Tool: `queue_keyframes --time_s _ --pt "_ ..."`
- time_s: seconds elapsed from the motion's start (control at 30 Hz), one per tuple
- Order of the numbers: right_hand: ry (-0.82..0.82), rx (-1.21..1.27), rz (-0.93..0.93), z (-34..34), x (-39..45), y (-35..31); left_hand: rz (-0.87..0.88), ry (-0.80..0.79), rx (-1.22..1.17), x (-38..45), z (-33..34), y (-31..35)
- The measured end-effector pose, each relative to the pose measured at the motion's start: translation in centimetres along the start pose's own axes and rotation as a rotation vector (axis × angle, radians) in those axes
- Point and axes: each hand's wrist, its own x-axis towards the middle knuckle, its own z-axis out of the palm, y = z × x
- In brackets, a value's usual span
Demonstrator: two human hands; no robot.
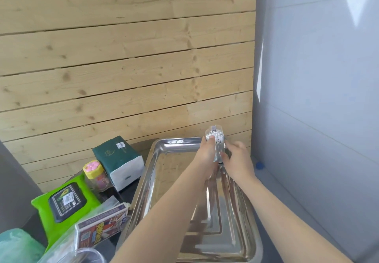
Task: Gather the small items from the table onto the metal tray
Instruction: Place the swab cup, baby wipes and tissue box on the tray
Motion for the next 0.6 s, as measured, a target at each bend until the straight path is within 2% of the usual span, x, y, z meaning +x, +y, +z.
queue_keyframes --time_s 0.17,0.27,0.37,0.47,0.6 --pt "-0.054 -0.044 0.004 -0.7 -0.9 -0.6 -0.107 0.038 0.053 -0.6 -0.6 0.2" --pt "-0.094 -0.160 -0.028 -1.9 -2.0 -1.7 -0.131 0.032 0.115 -2.2 -1.3 0.1" --pt "-0.102 -0.258 -0.099 -3.3 -3.8 -2.8 -0.048 0.020 0.351 -6.3 -2.1 0.1" --pt "-0.144 -0.237 -0.163 -4.7 -6.7 -3.9 0.059 -0.021 0.558 -10.9 -3.1 -0.6" --pt "-0.293 -0.195 -0.211 -6.8 -11.9 -5.0 0.161 -0.083 0.789 -16.8 -4.8 -1.7"
